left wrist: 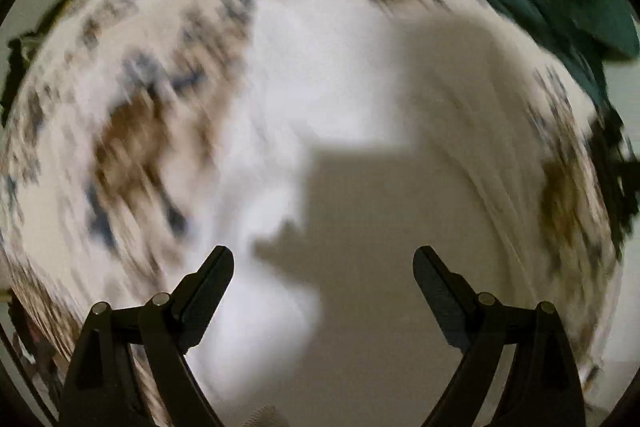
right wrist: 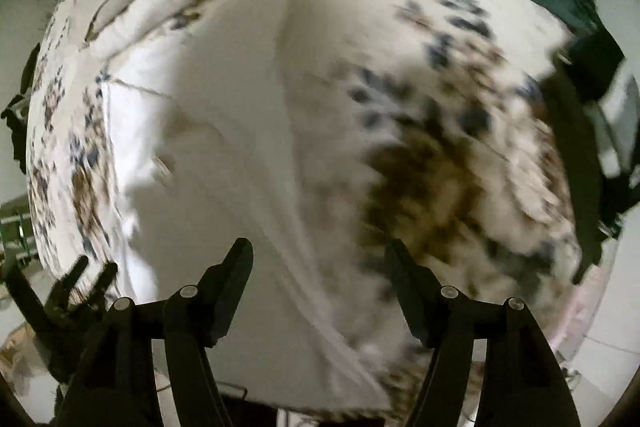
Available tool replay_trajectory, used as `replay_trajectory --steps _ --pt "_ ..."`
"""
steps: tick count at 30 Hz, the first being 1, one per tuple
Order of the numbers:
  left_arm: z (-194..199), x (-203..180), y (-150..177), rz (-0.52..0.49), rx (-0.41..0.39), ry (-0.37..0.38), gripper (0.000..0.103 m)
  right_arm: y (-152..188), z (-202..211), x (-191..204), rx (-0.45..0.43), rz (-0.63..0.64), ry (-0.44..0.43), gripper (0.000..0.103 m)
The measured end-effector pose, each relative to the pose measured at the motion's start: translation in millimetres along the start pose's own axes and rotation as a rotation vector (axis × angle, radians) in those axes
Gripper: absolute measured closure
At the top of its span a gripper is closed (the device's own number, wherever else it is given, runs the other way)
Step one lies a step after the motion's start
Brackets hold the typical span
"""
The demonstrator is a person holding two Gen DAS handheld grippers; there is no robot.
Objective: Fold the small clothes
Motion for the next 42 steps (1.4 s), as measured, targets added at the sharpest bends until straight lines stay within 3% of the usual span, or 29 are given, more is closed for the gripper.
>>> replay_trajectory --steps 3,7,10,13,15,16,18,19,25,31,33,34,38,42 --pt "-20 -58 62 0.073 0.112 0.081 0.011 19 -8 -50 0.02 0.021 0.009 0.033" --pt "-53 -130 118 0.194 0.235 0.192 0.011 23 -18 -113 0.036 0.025 0.02 0.033" --pt "-81 -173 137 0.278 0.264 0.236 0.011 10 -24 -130 0.017 0.067 0.017 0.033" --pt "-119 -204 146 0.286 0.287 0.211 0.012 -11 -34 -129 -0.012 0.132 0.012 0.033" --pt "-134 -214 151 0.259 0.288 0.187 0.046 -29 -44 -120 -0.025 0.163 -0.008 0.033" --pt "-138 -214 153 0.243 0.279 0.146 0.072 -39 -49 -112 -0.03 0.172 -0.03 0.033" --pt "-132 -209 150 0.249 0.222 0.145 0.095 -58 -59 -92 -0.041 0.186 -0.084 0.033" --pt "-125 -204 148 0.257 0.192 0.143 0.101 -70 -63 -82 -0.048 0.192 -0.112 0.033" --pt "-81 -174 136 0.29 0.073 0.124 0.101 -154 -79 -8 -0.066 0.166 -0.331 0.033" --pt "-50 -147 133 0.328 0.002 0.11 0.101 -230 -96 49 -0.057 0.066 -0.438 0.035" --pt "-44 -138 134 0.35 -0.009 0.111 0.101 -241 -98 61 -0.066 0.053 -0.464 0.073" --pt "-43 -135 135 0.366 -0.013 0.115 0.101 -243 -98 68 -0.067 0.06 -0.449 0.098" --pt "-20 -110 144 0.446 -0.044 0.154 0.102 -239 -72 91 -0.123 0.149 -0.357 0.099" --pt "6 -84 151 0.519 -0.097 0.183 0.102 -227 -29 115 -0.181 0.227 -0.325 0.099"
Point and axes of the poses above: each gripper's, at about its wrist camera, not at the fingertips, and z roughly against the way its jaws point, x to its left, y to its underside, the point moved 7 cm from there along -z, roughly the way its jaws point, and after that the axes turned 12 degrees about y, right-handed, at the moved point
